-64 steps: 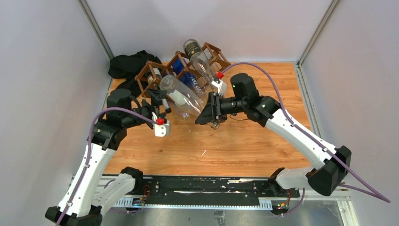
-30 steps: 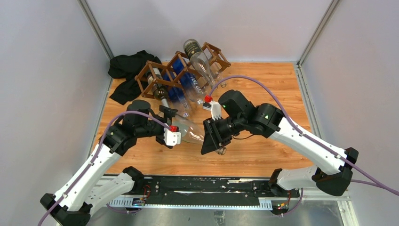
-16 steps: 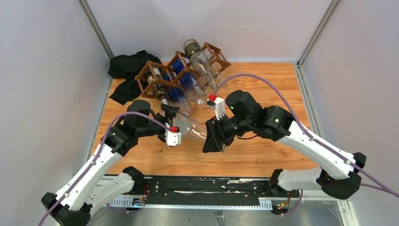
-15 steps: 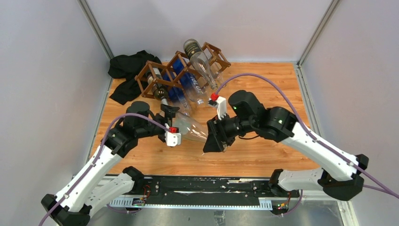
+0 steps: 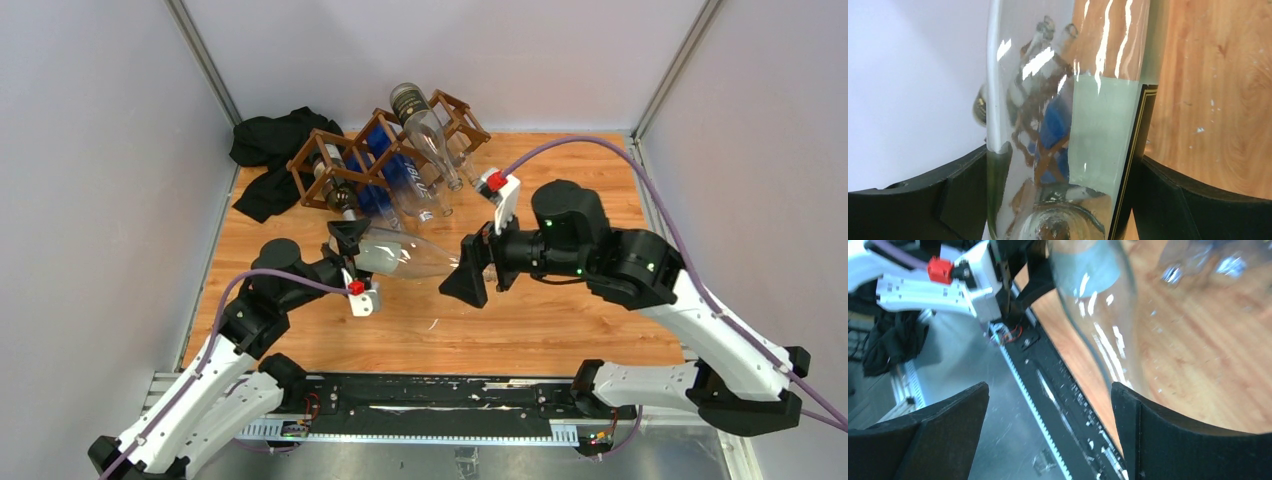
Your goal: Take the wine bottle off the wine rack
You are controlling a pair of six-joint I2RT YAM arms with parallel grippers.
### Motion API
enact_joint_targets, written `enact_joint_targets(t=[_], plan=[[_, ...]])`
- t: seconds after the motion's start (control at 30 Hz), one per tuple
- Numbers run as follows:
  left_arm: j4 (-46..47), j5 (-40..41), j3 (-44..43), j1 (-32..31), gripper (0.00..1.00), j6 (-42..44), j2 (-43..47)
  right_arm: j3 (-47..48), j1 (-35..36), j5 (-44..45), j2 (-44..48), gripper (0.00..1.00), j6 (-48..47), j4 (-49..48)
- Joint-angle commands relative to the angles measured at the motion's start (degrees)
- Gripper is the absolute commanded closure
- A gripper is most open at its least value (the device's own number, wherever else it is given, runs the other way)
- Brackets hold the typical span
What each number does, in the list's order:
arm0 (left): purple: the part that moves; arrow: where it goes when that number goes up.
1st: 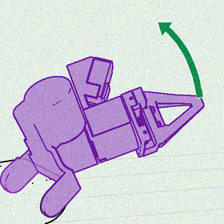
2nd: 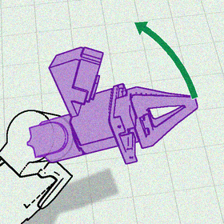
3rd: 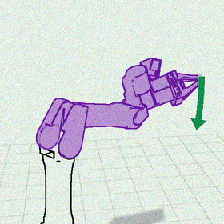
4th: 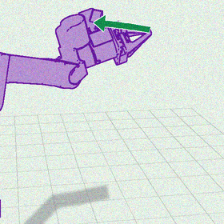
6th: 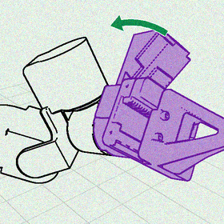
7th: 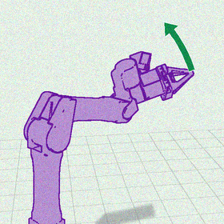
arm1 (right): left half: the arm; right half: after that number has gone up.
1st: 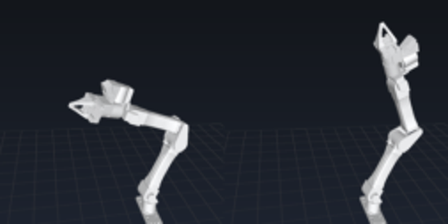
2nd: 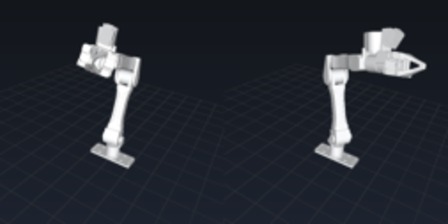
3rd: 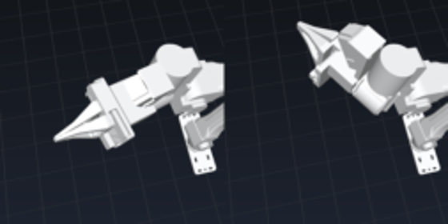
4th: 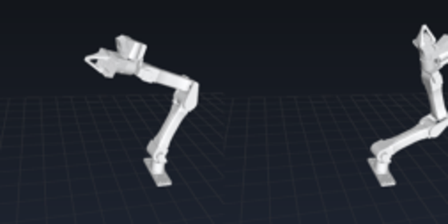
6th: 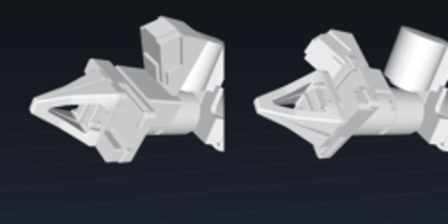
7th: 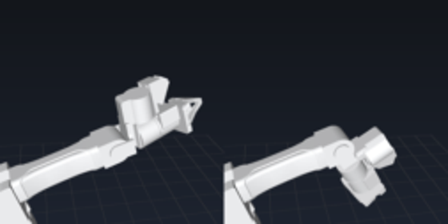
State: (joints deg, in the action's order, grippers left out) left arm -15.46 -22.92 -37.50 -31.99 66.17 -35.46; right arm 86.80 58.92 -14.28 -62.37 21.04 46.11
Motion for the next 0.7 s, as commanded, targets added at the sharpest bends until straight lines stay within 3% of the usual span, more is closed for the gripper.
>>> enact_joint_targets(t=[0.0,0.2,0.47,0.67], plan=[[16.5,-0.1,-0.1,-0.2,1.00,-1.0,3.8,4.9,0.7,9.8,2.7,0.04,-2.9,0.1],[23.8,2.7,3.0,-0.2,1.00,3.4,6.1,3.5,0.7,17.7,6.0,0.03,-2.4,-1.4],[30.8,8.3,1.1,-0.3,1.00,-7.7,5.7,1.3,0.7,22.6,11.5,0.02,-1.8,-6.5],[33.7,9.7,-0.5,-0.2,1.00,-10.6,6.1,-6.3,0.7,18.7,14.9,0.01,-1.9,-16.6]])
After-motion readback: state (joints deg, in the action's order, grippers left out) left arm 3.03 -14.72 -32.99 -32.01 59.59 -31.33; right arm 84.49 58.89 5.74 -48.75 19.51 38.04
